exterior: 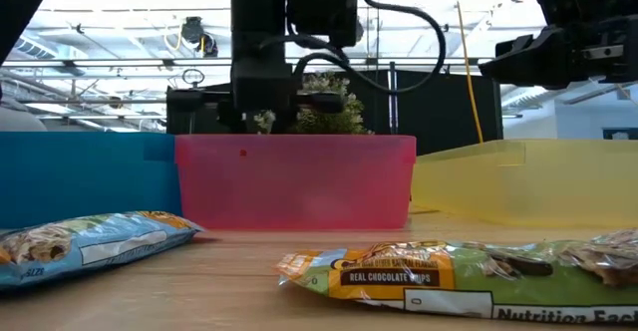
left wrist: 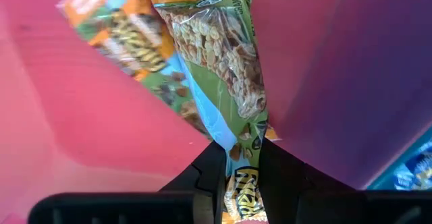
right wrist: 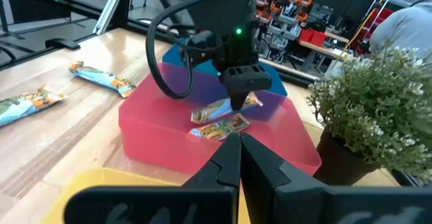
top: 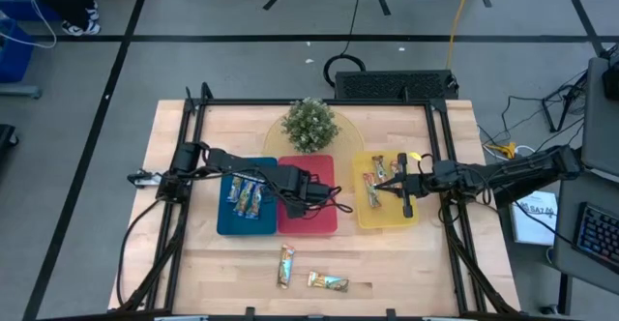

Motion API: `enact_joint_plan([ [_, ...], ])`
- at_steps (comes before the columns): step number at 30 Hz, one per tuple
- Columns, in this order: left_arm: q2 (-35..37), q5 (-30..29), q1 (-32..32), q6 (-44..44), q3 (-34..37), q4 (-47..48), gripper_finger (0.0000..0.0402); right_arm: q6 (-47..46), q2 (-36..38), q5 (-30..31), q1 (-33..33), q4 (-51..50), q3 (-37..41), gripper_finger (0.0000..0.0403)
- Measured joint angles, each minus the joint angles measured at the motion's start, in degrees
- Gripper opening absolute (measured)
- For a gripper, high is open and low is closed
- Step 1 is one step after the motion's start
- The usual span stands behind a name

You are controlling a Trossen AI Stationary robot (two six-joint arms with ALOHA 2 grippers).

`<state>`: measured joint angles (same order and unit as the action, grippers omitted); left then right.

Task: Pick and place Granola Bars by type
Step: Put the left yellow granola bar into the red bin

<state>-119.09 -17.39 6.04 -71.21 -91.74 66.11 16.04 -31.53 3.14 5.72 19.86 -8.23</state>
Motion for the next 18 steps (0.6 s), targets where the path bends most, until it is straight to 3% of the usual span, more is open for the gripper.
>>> enact_joint_plan([
  [5,0.0,1.7,0.1,6.4,0.0,-1.6,0.0076,0.0,0.0,0.0,0.0,0.6,0.0,0.0],
  [12,0.0,2.5,0.1,8.8,0.0,-2.6,0.008,0.0,0.0,-0.1,0.0,0.6,0.0,0.0],
  [16,0.0,2.2,0.0,9.0,0.0,-3.2,0.0112,-0.2,0.0,-0.2,0.0,0.6,0.0,0.0],
  [18,0.0,-0.9,0.1,8.7,0.0,-3.2,0.0137,-0.2,0.0,-0.2,0.0,0.7,0.0,0.0],
])
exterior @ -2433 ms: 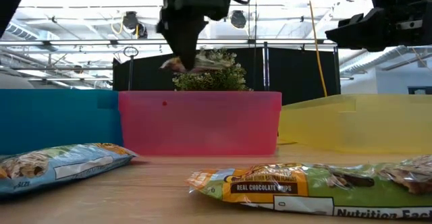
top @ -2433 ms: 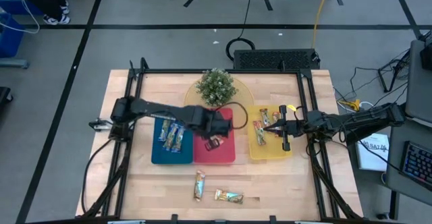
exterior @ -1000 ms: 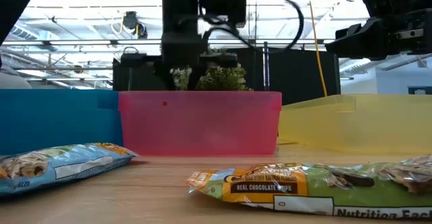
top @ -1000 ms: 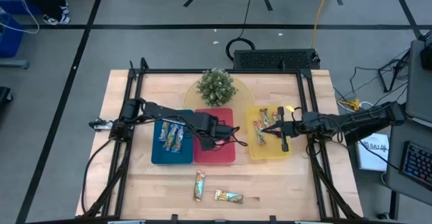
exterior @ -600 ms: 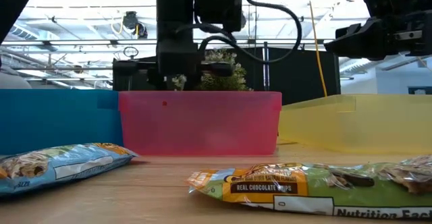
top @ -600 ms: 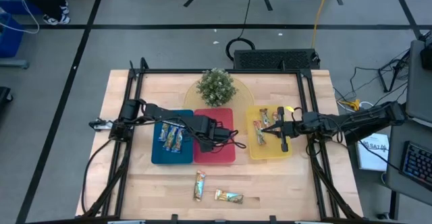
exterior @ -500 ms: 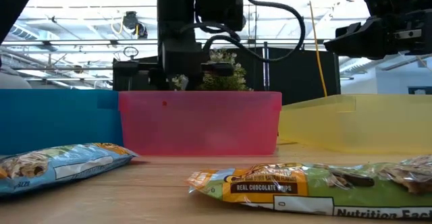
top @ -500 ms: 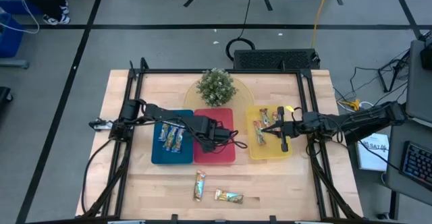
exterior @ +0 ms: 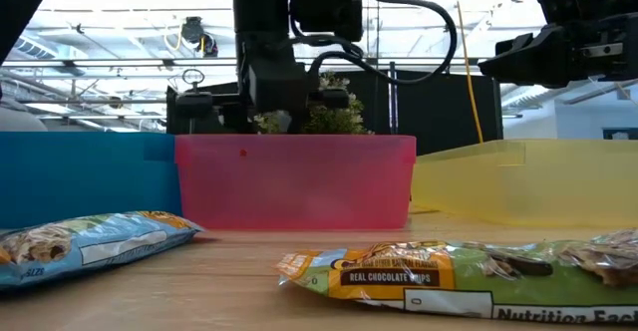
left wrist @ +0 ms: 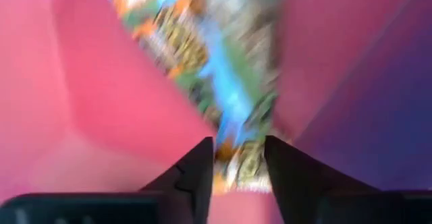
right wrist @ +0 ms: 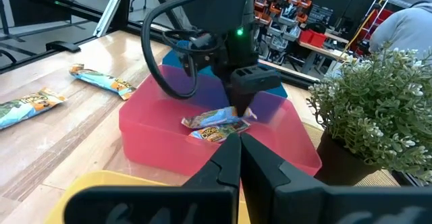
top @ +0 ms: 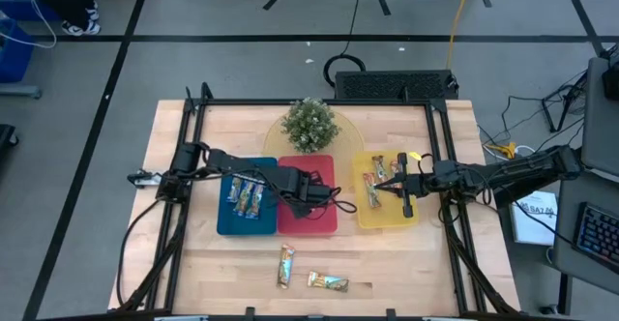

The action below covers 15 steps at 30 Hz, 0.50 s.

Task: Pick and place Granola Bars by type
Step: Put the left yellow granola bar into the red bin

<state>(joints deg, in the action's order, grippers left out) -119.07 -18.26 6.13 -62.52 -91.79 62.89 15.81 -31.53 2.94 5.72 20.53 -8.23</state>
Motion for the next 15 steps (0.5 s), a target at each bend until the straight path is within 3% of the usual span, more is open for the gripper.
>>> enact_joint_plan([
  [6,0.0,-11.1,0.5,0.1,-0.1,0.1,0.0197,-0.1,0.0,0.0,0.0,1.0,0.0,0.0],
  [11,0.0,-22.2,4.1,3.8,-2.2,1.9,0.0213,-0.1,0.0,0.0,0.0,0.8,0.0,0.0],
  [15,0.0,-22.8,8.2,6.0,-7.6,7.4,0.0202,-0.1,0.0,0.0,0.0,0.6,0.0,0.0],
])
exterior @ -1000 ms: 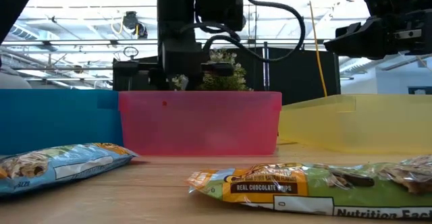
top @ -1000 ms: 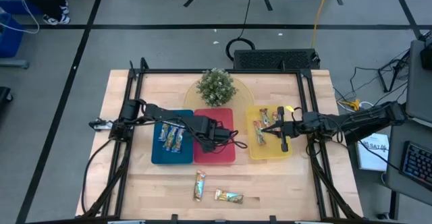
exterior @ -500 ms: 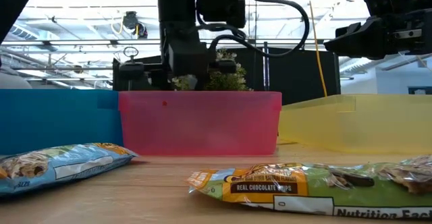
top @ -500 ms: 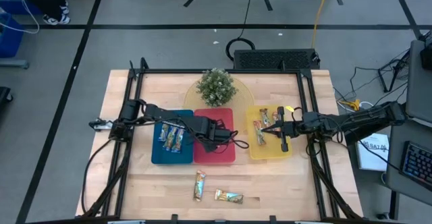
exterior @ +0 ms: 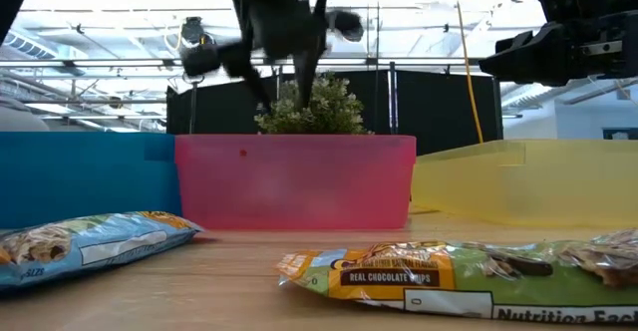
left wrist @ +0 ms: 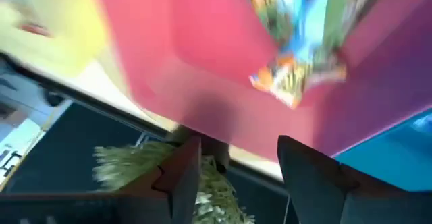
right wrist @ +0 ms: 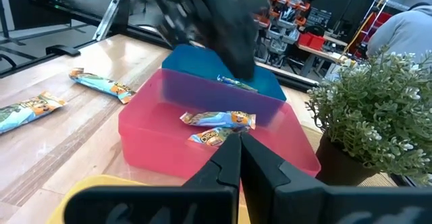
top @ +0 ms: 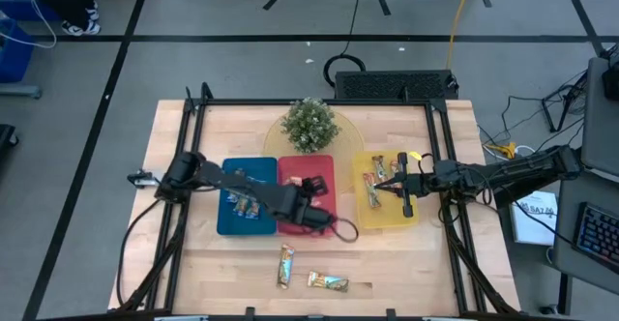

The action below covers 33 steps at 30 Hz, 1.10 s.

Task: Pick and place Granola Bars by type
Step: Put the left yellow granola bar into the red bin

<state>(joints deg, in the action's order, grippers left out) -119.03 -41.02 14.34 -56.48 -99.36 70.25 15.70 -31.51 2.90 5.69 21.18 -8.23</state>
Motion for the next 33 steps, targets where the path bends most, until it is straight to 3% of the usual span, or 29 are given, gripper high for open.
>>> enact_joint_plan([
  [3,0.0,2.8,3.3,7.9,-4.5,0.5,0.0185,0.0,0.0,0.0,0.0,0.0,0.0,0.0],
  [7,0.1,12.9,7.6,22.7,-9.6,-1.7,0.0155,0.0,0.0,-0.2,0.0,0.5,0.0,0.0],
  [9,0.1,16.7,9.4,32.6,-10.6,-4.8,0.0139,0.0,0.0,-0.2,0.0,0.6,0.0,0.0],
  [14,0.1,18.4,13.3,58.0,-10.9,-11.4,0.0096,-0.5,0.0,-0.2,0.0,1.8,0.0,0.0],
  [21,0.1,31.0,15.4,95.3,-10.4,-11.8,0.0044,-5.9,0.0,-0.2,0.0,6.5,0.0,0.0],
  [24,0.1,30.0,16.9,105.2,-9.9,-11.8,0.0025,-5.8,0.0,-0.2,0.0,8.8,0.0,0.0],
  [27,0.1,25.1,19.0,114.8,-8.9,-11.8,0.0014,-5.7,0.0,-0.2,0.0,9.3,0.0,0.0],
  [33,0.1,16.5,21.6,134.6,-4.9,-11.8,0.0021,-1.2,0.0,-0.2,0.0,6.4,0.0,0.0],
])
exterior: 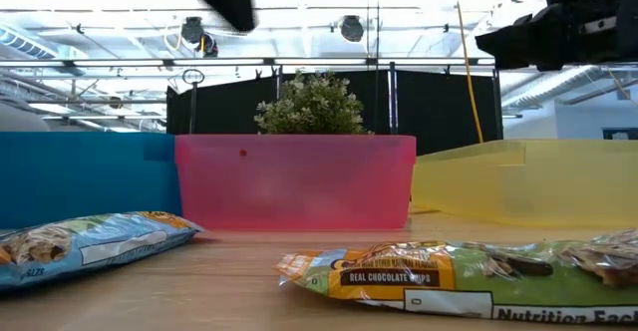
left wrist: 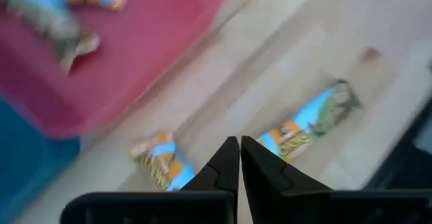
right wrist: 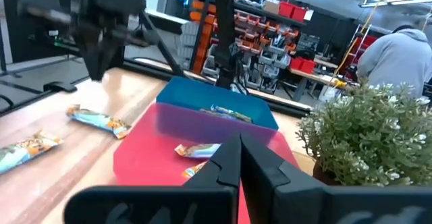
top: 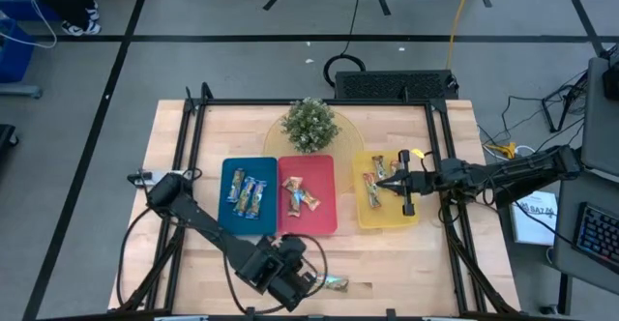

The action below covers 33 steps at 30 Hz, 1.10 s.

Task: Pick and place Granola Bars by type
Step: Put the left yellow granola bar into the red bin

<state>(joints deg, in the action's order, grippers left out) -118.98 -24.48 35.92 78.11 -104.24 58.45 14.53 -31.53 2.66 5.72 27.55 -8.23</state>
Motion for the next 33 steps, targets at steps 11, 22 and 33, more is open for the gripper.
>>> enact_joint_plan([
  [11,-0.1,6.1,4.0,9.1,10.5,-13.9,0.0127,-2.5,0.0,-5.7,0.0,0.5,0.0,0.0],
  [22,-0.1,13.8,1.1,12.5,11.1,-11.5,0.028,-4.9,0.0,-5.9,0.0,0.9,0.0,0.0],
  [33,-1.6,18.2,-2.4,13.5,11.1,-5.3,0.0268,-6.4,0.0,-5.8,0.0,0.3,0.0,0.0],
])
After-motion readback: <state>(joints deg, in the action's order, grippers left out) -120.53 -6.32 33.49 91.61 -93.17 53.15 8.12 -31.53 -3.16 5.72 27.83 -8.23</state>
